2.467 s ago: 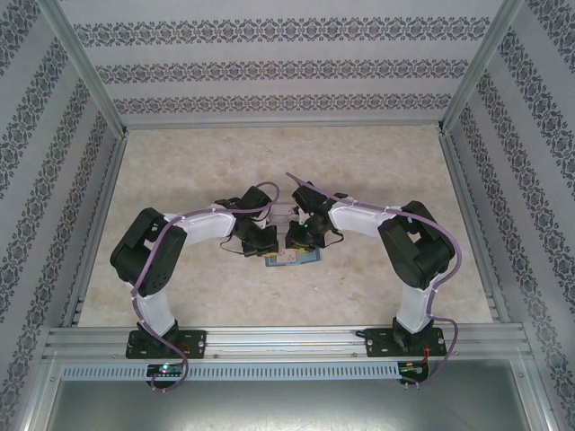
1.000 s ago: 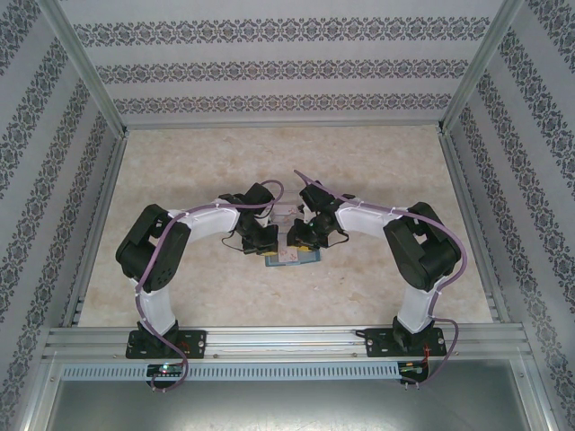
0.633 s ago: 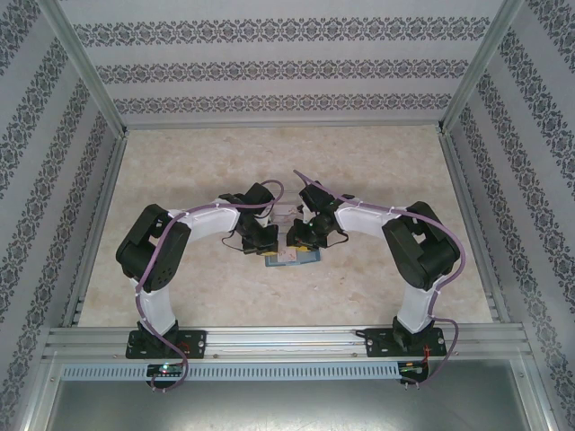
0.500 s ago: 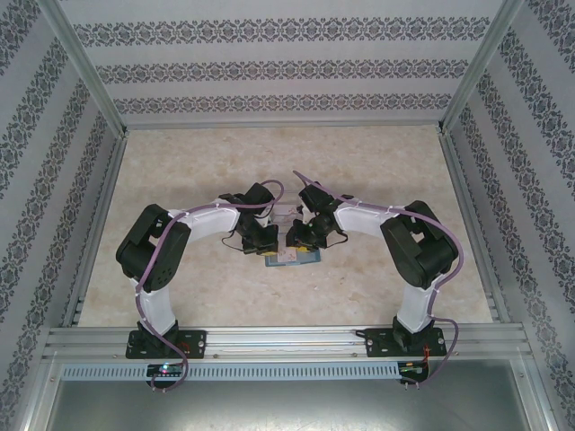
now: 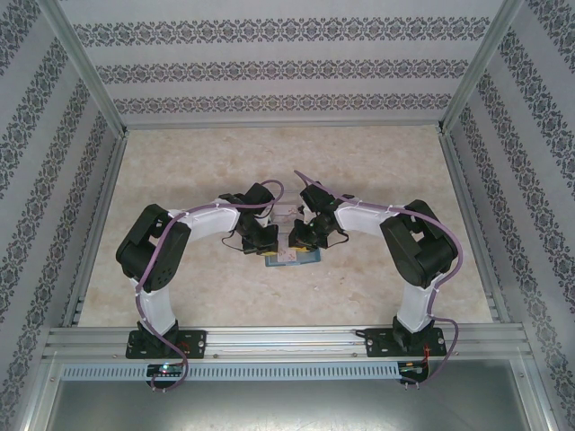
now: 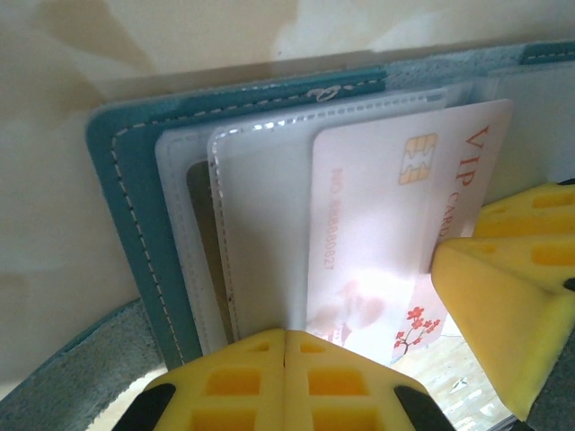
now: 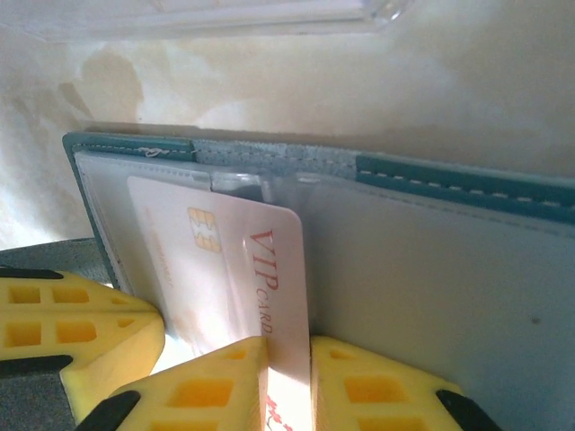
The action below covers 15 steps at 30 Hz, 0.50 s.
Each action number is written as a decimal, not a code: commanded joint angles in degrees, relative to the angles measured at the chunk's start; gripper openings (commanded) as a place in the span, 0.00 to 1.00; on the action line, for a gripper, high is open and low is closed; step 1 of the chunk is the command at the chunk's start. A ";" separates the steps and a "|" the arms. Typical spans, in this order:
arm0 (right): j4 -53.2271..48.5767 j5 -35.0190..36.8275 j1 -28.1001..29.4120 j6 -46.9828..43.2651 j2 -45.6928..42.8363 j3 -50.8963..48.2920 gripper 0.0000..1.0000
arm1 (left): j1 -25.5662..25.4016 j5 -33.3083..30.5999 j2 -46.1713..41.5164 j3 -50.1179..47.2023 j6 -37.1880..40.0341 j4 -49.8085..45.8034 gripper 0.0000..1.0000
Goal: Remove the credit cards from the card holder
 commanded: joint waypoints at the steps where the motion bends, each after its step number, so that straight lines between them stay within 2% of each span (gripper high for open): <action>1: -2.18 2.12 -0.42 -0.99 -1.83 -0.99 0.17 | -0.67 -4.32 2.85 -0.66 0.84 -4.52 0.00; 15: -8.32 6.53 -1.13 -3.97 -5.37 0.27 0.10 | -0.73 -4.33 2.60 -0.45 0.94 -4.47 0.00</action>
